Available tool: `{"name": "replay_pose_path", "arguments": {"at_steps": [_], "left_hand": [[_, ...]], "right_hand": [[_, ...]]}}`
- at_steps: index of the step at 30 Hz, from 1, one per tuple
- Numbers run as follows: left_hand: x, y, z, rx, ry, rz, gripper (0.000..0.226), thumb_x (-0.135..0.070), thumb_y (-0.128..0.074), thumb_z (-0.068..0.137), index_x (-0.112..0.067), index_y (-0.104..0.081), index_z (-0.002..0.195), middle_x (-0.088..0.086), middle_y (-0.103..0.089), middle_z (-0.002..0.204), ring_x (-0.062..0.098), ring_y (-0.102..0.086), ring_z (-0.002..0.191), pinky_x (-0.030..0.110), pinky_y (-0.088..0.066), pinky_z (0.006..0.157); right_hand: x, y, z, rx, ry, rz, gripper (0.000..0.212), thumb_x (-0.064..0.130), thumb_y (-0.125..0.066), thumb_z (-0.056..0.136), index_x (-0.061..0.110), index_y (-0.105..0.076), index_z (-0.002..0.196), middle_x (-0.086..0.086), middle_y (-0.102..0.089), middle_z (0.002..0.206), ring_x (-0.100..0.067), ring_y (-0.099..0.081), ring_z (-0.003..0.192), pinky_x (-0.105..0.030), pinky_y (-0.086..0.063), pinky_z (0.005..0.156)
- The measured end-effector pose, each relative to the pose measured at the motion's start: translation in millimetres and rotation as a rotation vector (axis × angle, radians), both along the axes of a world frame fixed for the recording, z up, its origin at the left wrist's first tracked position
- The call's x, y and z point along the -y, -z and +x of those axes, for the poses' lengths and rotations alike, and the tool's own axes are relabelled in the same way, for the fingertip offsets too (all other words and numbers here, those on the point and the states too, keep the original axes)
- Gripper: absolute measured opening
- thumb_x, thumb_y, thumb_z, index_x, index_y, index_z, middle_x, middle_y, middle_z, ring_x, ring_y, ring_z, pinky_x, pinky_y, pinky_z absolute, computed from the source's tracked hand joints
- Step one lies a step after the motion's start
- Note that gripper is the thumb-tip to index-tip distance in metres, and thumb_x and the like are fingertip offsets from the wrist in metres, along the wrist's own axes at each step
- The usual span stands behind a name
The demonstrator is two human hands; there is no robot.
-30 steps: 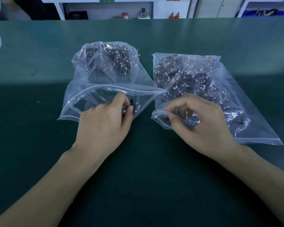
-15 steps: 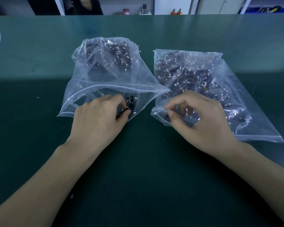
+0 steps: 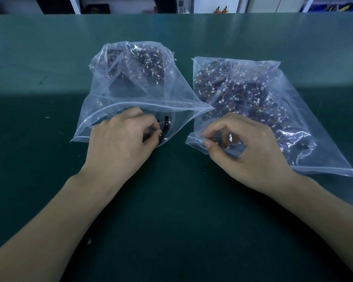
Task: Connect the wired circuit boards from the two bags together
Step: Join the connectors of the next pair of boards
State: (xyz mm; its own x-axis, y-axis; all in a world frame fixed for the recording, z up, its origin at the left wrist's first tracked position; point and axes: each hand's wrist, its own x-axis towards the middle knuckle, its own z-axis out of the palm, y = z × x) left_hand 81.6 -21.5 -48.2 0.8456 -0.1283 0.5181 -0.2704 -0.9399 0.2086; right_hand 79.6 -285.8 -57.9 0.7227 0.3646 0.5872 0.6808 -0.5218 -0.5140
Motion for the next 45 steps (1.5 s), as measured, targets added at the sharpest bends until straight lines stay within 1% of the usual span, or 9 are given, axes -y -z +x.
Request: {"name": "replay_pose_path", "arguments": {"at_steps": [3,7,9,14,21,28,36,41,45], "left_hand": [[-1,-1,0,0.062,0.049,-0.037,0.005,-0.031,-0.076,0.094,-0.031,-0.077,0.089,-0.010,-0.064,0.086,0.021,-0.063,0.071,0.034,-0.049,0.061],[1,-3,-1,0.154,0.137,-0.061,0.007,-0.031,-0.072,0.101,-0.029,-0.074,0.095,-0.014,-0.064,0.099,0.008,-0.050,0.066,0.026,-0.041,0.051],[6,-4,-4,0.203,0.182,-0.085,0.008,-0.029,-0.066,0.104,-0.028,-0.069,0.097,-0.016,-0.061,0.090,0.008,-0.051,0.067,0.030,-0.045,0.049],[19,1,-14,0.190,0.355,-0.216,0.007,-0.024,-0.064,0.107,-0.023,-0.070,0.104,-0.012,-0.067,0.089,0.012,-0.063,0.076,0.042,-0.052,0.060],[32,7,-18,0.102,0.514,-0.342,0.006,-0.020,-0.067,0.106,-0.018,-0.072,0.108,-0.012,-0.066,0.091,0.010,-0.063,0.078,0.032,-0.051,0.067],[33,3,-20,0.126,0.559,-0.465,0.015,-0.017,-0.076,0.101,-0.022,-0.065,0.111,-0.012,-0.076,0.093,0.006,-0.075,0.088,0.032,-0.060,0.070],[31,-1,-18,0.114,0.605,-0.435,0.007,-0.011,-0.075,0.101,-0.008,-0.077,0.107,-0.008,-0.078,0.097,0.009,-0.076,0.089,0.032,-0.060,0.072],[32,1,-20,0.087,0.522,-0.403,0.022,-0.018,-0.071,0.104,-0.014,-0.074,0.125,-0.006,-0.076,0.106,0.013,-0.074,0.096,0.035,-0.060,0.079],[29,0,-18,0.082,0.435,-0.348,0.013,-0.023,-0.067,0.107,-0.013,-0.076,0.106,-0.009,-0.068,0.089,0.016,-0.063,0.079,0.038,-0.051,0.068]], "right_hand": [[0,0,1,-0.002,0.000,0.008,0.012,0.009,-0.079,0.094,0.017,-0.075,0.102,0.008,-0.071,0.094,-0.016,-0.062,0.074,-0.029,-0.051,0.072],[0,1,1,-0.006,0.018,0.014,0.012,0.012,-0.078,0.096,0.019,-0.074,0.105,0.011,-0.070,0.095,-0.015,-0.062,0.073,-0.025,-0.052,0.073],[-2,1,0,-0.023,0.033,0.041,0.013,0.016,-0.076,0.097,0.020,-0.073,0.110,0.016,-0.070,0.096,-0.016,-0.064,0.075,-0.022,-0.052,0.074],[-3,-4,-2,-0.011,0.037,0.062,0.018,0.029,-0.072,0.102,0.020,-0.072,0.118,0.013,-0.072,0.099,-0.011,-0.066,0.080,-0.013,-0.047,0.076],[-4,-7,-1,0.039,-0.037,0.063,0.008,0.013,-0.073,0.101,0.006,-0.078,0.099,0.000,-0.072,0.091,-0.015,-0.064,0.079,-0.021,-0.048,0.073],[-6,-7,-3,0.013,-0.089,0.106,0.015,0.020,-0.071,0.103,0.007,-0.077,0.100,-0.001,-0.072,0.092,-0.016,-0.063,0.077,-0.020,-0.047,0.073],[-6,-8,-4,-0.076,-0.154,0.156,0.009,0.017,-0.072,0.102,0.010,-0.077,0.101,0.001,-0.073,0.092,-0.023,-0.065,0.079,-0.040,-0.052,0.071],[-5,-10,-4,-0.117,-0.075,0.245,0.010,0.015,-0.071,0.102,0.009,-0.075,0.096,0.001,-0.073,0.088,-0.021,-0.064,0.075,-0.031,-0.051,0.071],[-6,-12,-6,-0.134,-0.052,0.250,0.010,0.014,-0.071,0.101,0.008,-0.074,0.095,0.004,-0.073,0.087,-0.020,-0.064,0.074,-0.025,-0.049,0.073]]}}
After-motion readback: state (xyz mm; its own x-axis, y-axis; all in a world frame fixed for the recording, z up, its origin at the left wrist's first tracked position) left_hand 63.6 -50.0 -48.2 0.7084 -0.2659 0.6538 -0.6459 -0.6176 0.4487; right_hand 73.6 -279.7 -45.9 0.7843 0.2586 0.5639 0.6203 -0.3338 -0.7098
